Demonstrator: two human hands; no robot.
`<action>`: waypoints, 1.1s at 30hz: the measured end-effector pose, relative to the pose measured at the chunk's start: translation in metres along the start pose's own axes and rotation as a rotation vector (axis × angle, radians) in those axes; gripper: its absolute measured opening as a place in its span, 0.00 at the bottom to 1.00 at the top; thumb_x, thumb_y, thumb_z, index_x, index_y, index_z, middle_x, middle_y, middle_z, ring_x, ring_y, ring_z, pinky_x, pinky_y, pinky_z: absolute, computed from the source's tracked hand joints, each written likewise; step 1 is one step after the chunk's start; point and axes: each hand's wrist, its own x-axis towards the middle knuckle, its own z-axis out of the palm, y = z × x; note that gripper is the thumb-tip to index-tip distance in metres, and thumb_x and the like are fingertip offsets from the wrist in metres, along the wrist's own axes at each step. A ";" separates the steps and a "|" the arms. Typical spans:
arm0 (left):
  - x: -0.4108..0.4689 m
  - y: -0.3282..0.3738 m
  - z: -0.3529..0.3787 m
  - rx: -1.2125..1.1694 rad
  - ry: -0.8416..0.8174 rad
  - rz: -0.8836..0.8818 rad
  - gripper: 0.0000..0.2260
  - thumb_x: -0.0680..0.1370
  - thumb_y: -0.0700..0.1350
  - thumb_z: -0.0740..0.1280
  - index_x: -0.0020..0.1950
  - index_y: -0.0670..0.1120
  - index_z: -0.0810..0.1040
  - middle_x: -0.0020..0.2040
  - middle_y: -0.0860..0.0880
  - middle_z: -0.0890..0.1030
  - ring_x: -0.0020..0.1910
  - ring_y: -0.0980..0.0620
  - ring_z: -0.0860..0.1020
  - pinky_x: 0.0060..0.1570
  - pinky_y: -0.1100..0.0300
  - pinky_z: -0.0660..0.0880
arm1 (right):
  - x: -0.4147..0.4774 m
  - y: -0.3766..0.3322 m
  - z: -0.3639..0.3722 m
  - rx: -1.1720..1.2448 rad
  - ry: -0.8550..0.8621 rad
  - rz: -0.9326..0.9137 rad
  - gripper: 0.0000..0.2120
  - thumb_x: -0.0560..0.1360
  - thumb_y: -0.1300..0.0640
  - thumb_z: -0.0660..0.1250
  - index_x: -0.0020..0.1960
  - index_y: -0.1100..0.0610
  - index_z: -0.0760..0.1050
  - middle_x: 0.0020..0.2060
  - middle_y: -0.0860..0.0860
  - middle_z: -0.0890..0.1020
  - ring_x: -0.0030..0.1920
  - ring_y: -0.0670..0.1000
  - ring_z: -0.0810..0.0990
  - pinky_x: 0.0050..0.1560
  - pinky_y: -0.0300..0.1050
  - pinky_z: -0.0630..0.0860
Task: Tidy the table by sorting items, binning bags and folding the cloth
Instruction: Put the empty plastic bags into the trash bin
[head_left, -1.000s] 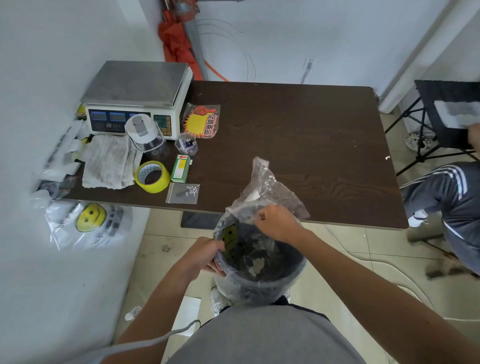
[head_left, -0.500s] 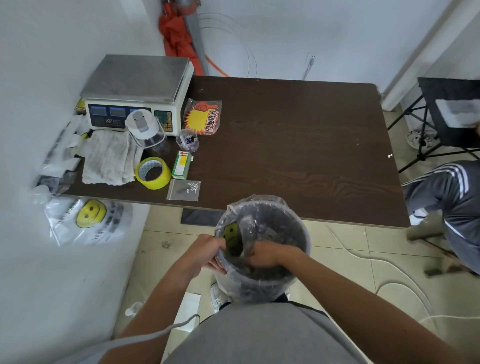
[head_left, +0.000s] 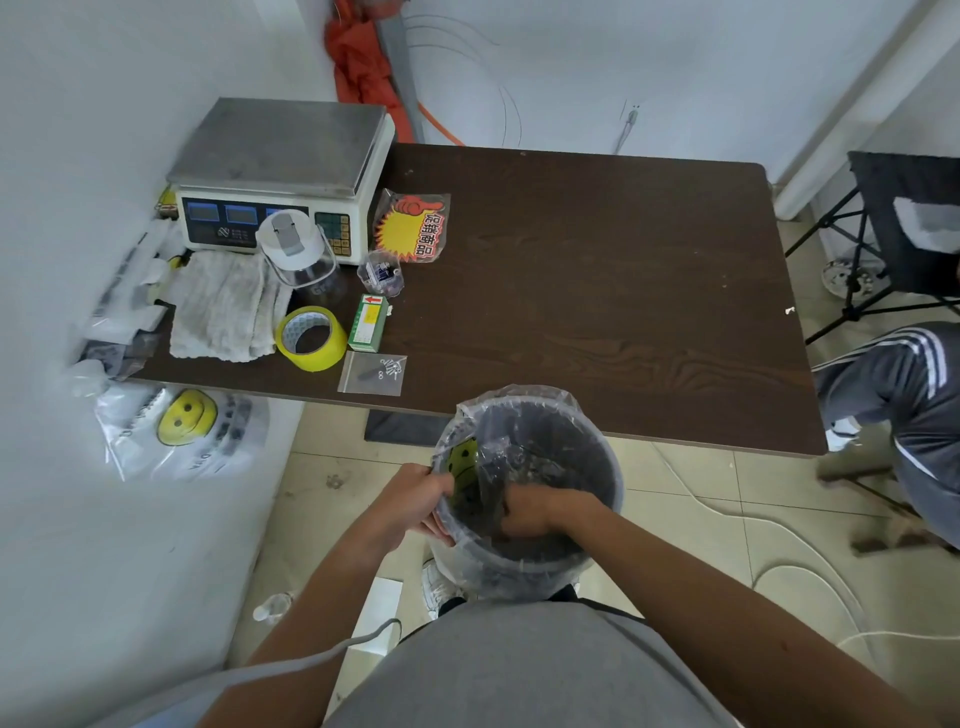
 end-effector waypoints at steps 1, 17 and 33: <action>0.000 0.000 0.000 0.001 0.000 0.000 0.09 0.79 0.38 0.63 0.52 0.33 0.79 0.40 0.34 0.86 0.39 0.37 0.86 0.44 0.51 0.85 | -0.002 -0.003 -0.003 -0.036 0.012 0.013 0.19 0.76 0.47 0.65 0.63 0.56 0.77 0.56 0.56 0.81 0.55 0.57 0.79 0.59 0.50 0.75; -0.017 0.003 0.003 0.009 0.023 0.050 0.09 0.80 0.40 0.61 0.52 0.36 0.79 0.39 0.38 0.86 0.38 0.40 0.87 0.42 0.54 0.85 | 0.009 -0.020 -0.011 -0.195 0.186 0.088 0.30 0.82 0.44 0.60 0.79 0.57 0.58 0.71 0.60 0.72 0.69 0.62 0.73 0.67 0.55 0.70; -0.022 -0.012 0.003 -0.008 0.033 0.052 0.09 0.80 0.40 0.61 0.54 0.35 0.77 0.39 0.38 0.87 0.37 0.40 0.87 0.44 0.54 0.84 | 0.046 0.007 0.014 -0.074 0.077 0.000 0.40 0.69 0.24 0.53 0.75 0.43 0.65 0.75 0.53 0.69 0.72 0.59 0.69 0.72 0.63 0.66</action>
